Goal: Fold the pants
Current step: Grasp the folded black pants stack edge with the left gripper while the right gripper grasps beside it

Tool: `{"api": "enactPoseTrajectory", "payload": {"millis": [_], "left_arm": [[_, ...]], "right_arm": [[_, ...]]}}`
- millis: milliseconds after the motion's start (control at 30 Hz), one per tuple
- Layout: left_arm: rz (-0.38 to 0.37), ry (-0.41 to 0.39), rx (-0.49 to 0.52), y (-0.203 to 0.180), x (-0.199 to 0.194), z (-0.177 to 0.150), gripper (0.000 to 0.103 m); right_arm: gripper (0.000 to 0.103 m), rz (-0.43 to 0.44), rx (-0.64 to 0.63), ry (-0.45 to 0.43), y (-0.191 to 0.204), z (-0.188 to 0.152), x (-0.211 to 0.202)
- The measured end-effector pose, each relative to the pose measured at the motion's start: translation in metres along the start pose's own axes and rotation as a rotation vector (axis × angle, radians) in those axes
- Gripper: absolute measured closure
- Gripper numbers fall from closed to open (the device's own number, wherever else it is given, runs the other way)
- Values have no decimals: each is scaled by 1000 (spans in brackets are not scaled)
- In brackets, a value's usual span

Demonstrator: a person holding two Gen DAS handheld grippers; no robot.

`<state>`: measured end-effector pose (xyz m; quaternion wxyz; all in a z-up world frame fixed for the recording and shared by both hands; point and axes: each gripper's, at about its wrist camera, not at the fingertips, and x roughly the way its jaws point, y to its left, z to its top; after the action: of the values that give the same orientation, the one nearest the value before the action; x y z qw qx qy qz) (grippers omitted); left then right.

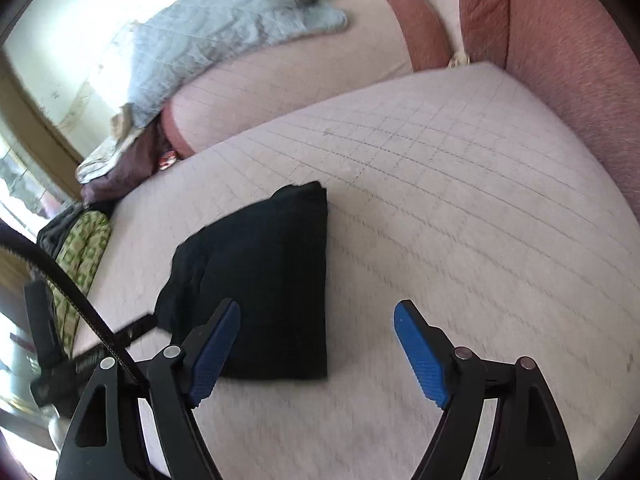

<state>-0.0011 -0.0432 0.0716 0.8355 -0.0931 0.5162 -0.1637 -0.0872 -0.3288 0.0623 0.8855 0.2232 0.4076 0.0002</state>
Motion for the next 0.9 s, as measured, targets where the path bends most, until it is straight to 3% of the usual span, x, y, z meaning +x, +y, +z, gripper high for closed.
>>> {"api": "enactPoseTrajectory", "payload": {"millis": [200,400,533,567,600,667,700,767,900], "left_arm": [[-160,106,-71,6,49,22,24],[-296,124,-37,-9,72,37,15],[-331,114,-53,-12,77,38,13],[-341,110,-72,-11,77,39,18],[-353,112,-87,-11,77,40,31],[-365,126,-109,-11,79,44,50],[-365,125,-114,-12,79,46,50],[-371,119,-135,-12,78,49,50],[-384,90,-129,-21,75,62,50]], "right_arm": [[19,60,96,67,-10,29,57],[19,268,147,134,-17,30,98],[18,387,154,212,-11,25,124],[18,395,154,210,-9,26,125],[19,407,156,210,-8,26,125],[36,415,181,205,-5,27,124],[40,411,175,197,-3,27,122],[60,409,159,178,1,29,116],[69,412,118,97,13,43,97]]}}
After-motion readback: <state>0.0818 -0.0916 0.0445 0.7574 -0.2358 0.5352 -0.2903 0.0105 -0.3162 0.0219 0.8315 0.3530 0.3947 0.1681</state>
